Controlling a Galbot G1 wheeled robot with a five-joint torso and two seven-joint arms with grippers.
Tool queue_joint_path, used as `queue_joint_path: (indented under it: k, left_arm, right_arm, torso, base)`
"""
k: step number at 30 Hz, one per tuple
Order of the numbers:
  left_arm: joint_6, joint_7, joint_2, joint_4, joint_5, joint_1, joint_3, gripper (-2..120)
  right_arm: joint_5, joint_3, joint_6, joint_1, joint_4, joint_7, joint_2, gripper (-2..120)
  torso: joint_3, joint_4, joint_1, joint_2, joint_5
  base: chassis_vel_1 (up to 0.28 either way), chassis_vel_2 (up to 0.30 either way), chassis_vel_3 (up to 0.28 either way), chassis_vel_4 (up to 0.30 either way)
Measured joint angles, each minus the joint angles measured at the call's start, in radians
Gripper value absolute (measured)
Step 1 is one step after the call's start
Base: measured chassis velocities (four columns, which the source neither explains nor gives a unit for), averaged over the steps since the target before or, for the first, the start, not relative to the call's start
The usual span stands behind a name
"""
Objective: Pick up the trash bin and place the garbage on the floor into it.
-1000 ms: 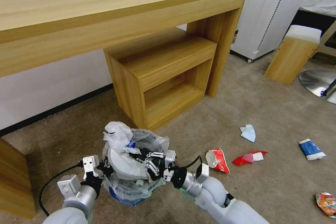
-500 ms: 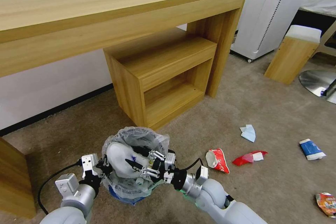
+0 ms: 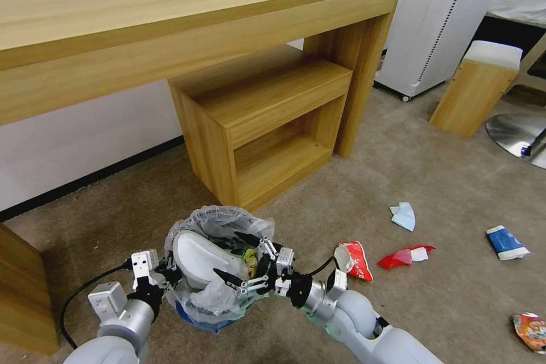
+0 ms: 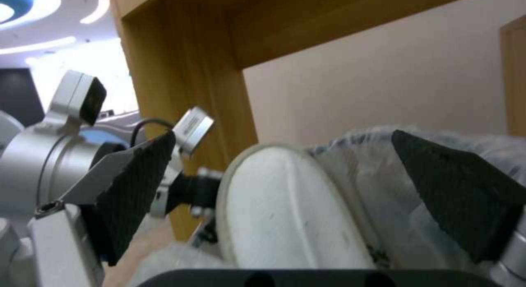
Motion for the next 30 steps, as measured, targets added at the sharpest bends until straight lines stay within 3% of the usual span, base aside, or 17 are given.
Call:
queue_joint_path:
  k: [14,24,28,29,30]
  left_arm:
    - [-0.02,0.005,-0.009,0.016,0.013,0.001,0.002,1]
    - [-0.029,0.007,-0.004,0.019,0.01,-0.002,-0.007,1]
    - [-0.03,0.007,-0.004,0.019,0.01,-0.002,-0.007,1]
    - [-0.033,0.008,-0.002,0.02,0.009,-0.001,-0.008,1]
    - [-0.033,0.008,-0.002,0.02,0.009,-0.001,-0.008,1]
  right_arm:
    - [-0.036,0.108,-0.045,-0.056,0.105,0.302,-0.018,100]
    - [-0.107,0.246,-0.138,-0.128,0.151,0.524,-0.057,100]
    - [-0.109,0.25,-0.141,-0.129,0.152,0.531,-0.057,100]
    - [-0.131,0.287,-0.178,-0.145,0.156,0.614,-0.06,100]
    - [-0.131,0.287,-0.178,-0.145,0.156,0.614,-0.06,100]
  torso:
    - [0.0,0.0001,0.0,0.0,0.0001]
    - [0.0,0.0,0.0,0.0,0.0002]
    - [0.0,0.0,0.0,0.0,0.0002]
    - [0.0,-0.0001,0.0,0.0,0.0001]
    - [0.0,-0.0001,0.0,0.0,0.0001]
  base:
    - [0.0,0.0,0.0,0.0]
    - [0.0,0.0,0.0,0.0]
    - [0.0,0.0,0.0,0.0]
    - [0.0,0.0,0.0,0.0]
    - [0.0,0.0,0.0,0.0]
